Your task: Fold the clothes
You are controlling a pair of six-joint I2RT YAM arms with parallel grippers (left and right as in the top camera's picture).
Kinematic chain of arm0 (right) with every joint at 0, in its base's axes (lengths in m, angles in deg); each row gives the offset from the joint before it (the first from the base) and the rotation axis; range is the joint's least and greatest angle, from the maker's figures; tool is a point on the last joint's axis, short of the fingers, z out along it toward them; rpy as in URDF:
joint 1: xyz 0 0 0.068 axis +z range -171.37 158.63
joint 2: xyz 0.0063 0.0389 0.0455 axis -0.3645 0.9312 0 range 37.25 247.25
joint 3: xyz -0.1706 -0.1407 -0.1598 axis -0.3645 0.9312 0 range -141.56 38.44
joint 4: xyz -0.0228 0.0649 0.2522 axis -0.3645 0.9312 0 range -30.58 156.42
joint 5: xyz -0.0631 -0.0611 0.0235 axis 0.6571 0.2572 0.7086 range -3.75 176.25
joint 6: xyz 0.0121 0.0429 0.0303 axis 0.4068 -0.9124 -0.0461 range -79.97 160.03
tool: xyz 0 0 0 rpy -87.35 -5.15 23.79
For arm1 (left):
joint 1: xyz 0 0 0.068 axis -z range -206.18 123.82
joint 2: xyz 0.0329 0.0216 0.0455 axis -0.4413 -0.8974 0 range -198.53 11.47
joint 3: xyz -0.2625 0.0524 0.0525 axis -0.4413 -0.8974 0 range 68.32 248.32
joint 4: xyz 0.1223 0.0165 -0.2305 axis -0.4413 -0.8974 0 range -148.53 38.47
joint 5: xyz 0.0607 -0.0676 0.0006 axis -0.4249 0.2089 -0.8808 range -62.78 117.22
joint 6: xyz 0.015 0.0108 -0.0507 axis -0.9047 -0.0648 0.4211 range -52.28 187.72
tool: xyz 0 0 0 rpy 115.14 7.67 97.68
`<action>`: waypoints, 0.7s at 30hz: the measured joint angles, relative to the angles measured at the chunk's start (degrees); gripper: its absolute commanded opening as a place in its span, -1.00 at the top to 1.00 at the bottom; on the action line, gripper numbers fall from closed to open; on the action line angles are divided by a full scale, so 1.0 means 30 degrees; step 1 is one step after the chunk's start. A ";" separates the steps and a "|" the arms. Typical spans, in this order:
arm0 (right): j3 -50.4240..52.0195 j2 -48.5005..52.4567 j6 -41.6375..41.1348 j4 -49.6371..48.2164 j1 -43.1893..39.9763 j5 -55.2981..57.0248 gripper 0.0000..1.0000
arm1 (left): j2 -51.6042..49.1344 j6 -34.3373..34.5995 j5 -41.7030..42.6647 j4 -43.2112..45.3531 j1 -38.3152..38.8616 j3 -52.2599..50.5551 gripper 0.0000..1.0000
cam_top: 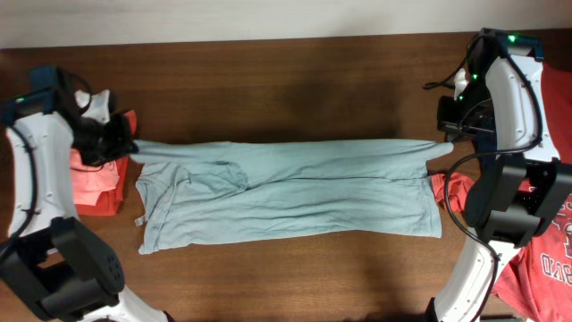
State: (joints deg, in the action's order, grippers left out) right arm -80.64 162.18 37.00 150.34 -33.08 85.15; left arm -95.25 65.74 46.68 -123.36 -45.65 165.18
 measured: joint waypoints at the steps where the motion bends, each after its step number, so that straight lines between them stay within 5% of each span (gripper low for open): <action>1: 0.0000 0.0007 0.0000 0.0175 -0.0007 0.0022 0.91 | 0.0000 -0.0007 0.0000 -0.0408 -0.0248 0.0000 0.99; 21: 0.1173 0.0007 -0.0007 0.2062 -0.0058 0.0087 0.89 | 0.0000 -0.0226 0.0000 -0.2710 -0.0597 -0.0248 0.99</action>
State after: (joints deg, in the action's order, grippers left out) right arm -77.13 162.20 36.98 156.52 -33.25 85.41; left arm -95.25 65.07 46.68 -131.49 -47.44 164.44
